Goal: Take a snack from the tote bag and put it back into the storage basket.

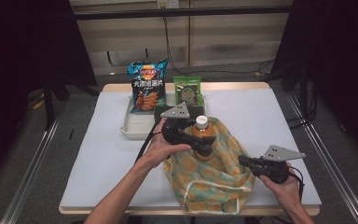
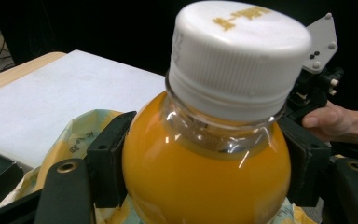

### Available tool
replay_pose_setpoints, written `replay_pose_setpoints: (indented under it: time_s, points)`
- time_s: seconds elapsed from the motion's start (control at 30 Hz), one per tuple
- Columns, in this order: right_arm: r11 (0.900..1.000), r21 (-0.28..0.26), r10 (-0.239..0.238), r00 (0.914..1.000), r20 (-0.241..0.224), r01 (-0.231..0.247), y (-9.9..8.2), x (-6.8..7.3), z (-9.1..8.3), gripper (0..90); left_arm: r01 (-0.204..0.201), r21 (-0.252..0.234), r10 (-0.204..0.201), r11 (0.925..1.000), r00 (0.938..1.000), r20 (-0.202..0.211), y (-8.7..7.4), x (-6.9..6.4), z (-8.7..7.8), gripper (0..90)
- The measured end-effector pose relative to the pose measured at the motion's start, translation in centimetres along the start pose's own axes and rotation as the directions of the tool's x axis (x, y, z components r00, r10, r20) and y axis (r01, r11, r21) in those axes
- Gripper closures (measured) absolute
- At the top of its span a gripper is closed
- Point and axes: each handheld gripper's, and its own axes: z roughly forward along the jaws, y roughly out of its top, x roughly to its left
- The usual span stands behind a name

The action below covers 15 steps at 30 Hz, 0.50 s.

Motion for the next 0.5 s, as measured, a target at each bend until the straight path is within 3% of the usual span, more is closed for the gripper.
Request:
replay_pose_setpoints:
  time_s: [0.07, 0.13, 0.2, 0.27, 0.5]
  points:
    - [0.9998, -0.015, 0.012, 0.9999, -0.011, -0.012, 0.4, -0.1, 0.0, 73.3, -0.004, -0.003, 0.004, 1.0000, 1.0000, -0.003, 0.2, 0.0, -0.4, 30.4]
    - [0.9991, -0.026, 0.034, 0.9994, -0.005, -0.034, 1.0, -0.2, 0.2, 54.5, -0.004, -0.006, 0.004, 1.0000, 1.0000, -0.008, 0.6, -0.1, -0.6, 30.4]
    - [0.9989, -0.025, 0.040, 0.9990, -0.018, -0.041, 1.4, -0.3, 0.3, 49.6, -0.012, -0.009, 0.012, 0.9999, 0.9999, -0.007, 0.8, -0.2, -0.7, 30.4]
    - [0.9984, -0.009, 0.055, 0.9975, -0.043, -0.056, 2.4, -0.6, 1.1, 32.0, -0.020, -0.005, 0.020, 0.9998, 0.9998, -0.010, 1.2, -0.4, -0.9, 30.4]
    - [0.9988, 0.022, 0.046, 0.9968, -0.065, -0.045, 3.4, -1.7, 3.6, 17.7, -0.020, 0.011, 0.020, 0.9997, 0.9998, 0.006, 1.4, -0.1, -0.8, 30.4]
